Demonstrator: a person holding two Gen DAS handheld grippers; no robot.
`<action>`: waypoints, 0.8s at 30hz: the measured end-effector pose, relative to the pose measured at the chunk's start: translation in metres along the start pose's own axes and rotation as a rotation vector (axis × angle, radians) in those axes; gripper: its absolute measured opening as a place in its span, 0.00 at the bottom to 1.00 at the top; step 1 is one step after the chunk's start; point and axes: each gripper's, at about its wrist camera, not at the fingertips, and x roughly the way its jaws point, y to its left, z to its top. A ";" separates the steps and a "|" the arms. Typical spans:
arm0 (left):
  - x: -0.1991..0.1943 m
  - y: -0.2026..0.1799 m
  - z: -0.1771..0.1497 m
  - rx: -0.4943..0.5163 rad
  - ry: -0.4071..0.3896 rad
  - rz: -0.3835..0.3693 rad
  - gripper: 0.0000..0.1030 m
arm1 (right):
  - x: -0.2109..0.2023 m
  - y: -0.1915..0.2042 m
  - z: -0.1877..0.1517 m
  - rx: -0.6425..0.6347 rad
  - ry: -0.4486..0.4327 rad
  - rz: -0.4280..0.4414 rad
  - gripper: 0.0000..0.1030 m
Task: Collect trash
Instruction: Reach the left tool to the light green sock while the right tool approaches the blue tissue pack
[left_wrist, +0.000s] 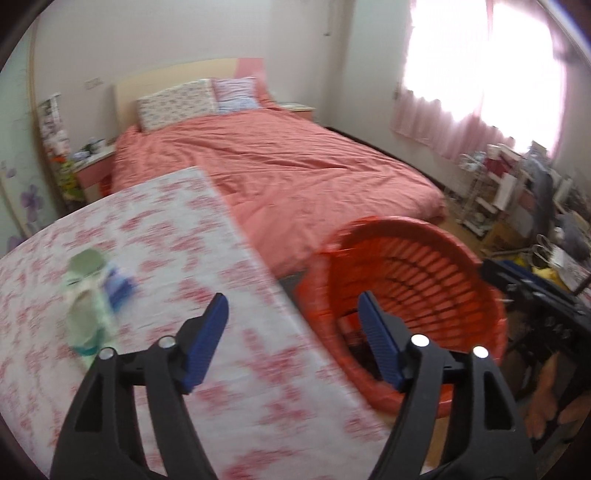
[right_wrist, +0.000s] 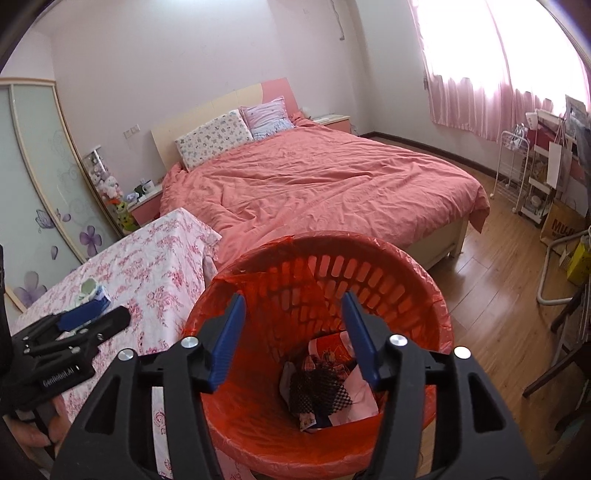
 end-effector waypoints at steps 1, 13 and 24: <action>-0.001 0.015 -0.003 -0.017 0.000 0.039 0.71 | 0.001 0.001 0.000 -0.005 0.002 0.001 0.55; 0.008 0.170 -0.024 -0.297 0.071 0.313 0.61 | 0.014 0.055 -0.020 -0.083 0.078 0.076 0.55; 0.020 0.180 -0.037 -0.304 0.099 0.224 0.06 | 0.018 0.104 -0.028 -0.172 0.113 0.129 0.55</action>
